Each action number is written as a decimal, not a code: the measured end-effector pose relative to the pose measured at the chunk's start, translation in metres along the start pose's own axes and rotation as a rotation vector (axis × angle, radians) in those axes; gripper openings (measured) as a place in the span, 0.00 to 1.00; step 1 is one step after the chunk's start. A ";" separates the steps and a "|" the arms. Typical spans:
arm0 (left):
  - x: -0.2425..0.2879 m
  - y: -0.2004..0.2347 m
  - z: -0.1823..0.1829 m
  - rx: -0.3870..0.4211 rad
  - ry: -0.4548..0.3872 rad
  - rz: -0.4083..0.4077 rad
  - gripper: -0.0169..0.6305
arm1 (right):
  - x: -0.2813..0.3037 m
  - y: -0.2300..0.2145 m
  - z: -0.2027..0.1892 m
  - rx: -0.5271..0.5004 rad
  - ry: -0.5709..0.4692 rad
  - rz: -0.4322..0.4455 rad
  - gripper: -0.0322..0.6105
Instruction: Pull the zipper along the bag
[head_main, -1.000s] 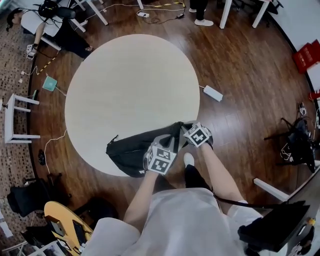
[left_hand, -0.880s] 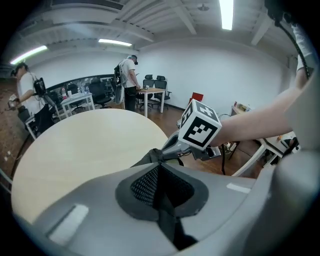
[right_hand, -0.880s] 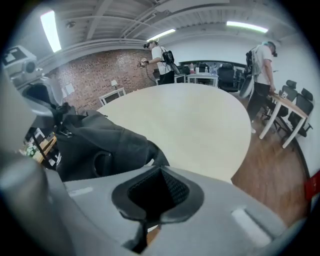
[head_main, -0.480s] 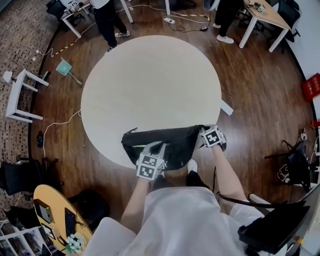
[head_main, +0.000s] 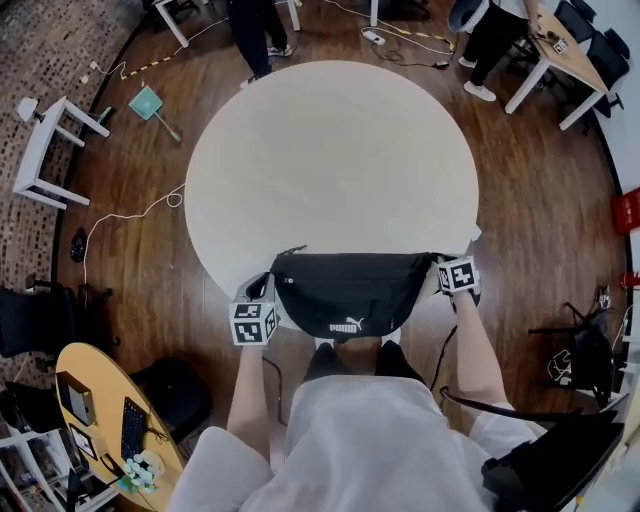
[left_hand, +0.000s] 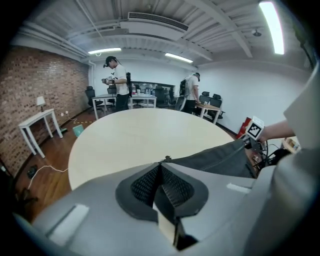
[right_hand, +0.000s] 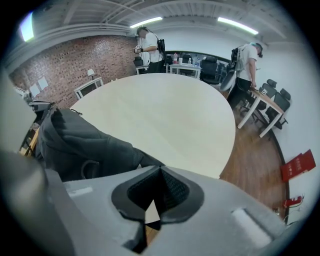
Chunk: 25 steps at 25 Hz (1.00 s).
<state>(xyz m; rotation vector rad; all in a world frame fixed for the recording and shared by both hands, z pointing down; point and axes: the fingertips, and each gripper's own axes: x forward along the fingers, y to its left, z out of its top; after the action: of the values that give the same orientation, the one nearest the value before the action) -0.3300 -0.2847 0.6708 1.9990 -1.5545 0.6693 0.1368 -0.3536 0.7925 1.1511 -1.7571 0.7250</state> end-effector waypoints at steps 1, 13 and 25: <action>0.001 0.017 -0.004 -0.013 -0.001 0.024 0.07 | 0.001 0.000 0.000 0.001 0.011 -0.012 0.04; 0.056 0.068 -0.056 -0.132 0.078 -0.021 0.07 | 0.003 -0.001 0.005 0.026 0.057 -0.179 0.04; -0.016 0.059 -0.013 -0.073 -0.114 -0.124 0.24 | -0.110 0.051 0.066 0.085 -0.391 -0.161 0.08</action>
<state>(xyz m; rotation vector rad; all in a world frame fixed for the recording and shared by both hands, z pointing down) -0.3917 -0.2770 0.6761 2.0896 -1.4823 0.4507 0.0858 -0.3440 0.6647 1.5541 -1.9355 0.5044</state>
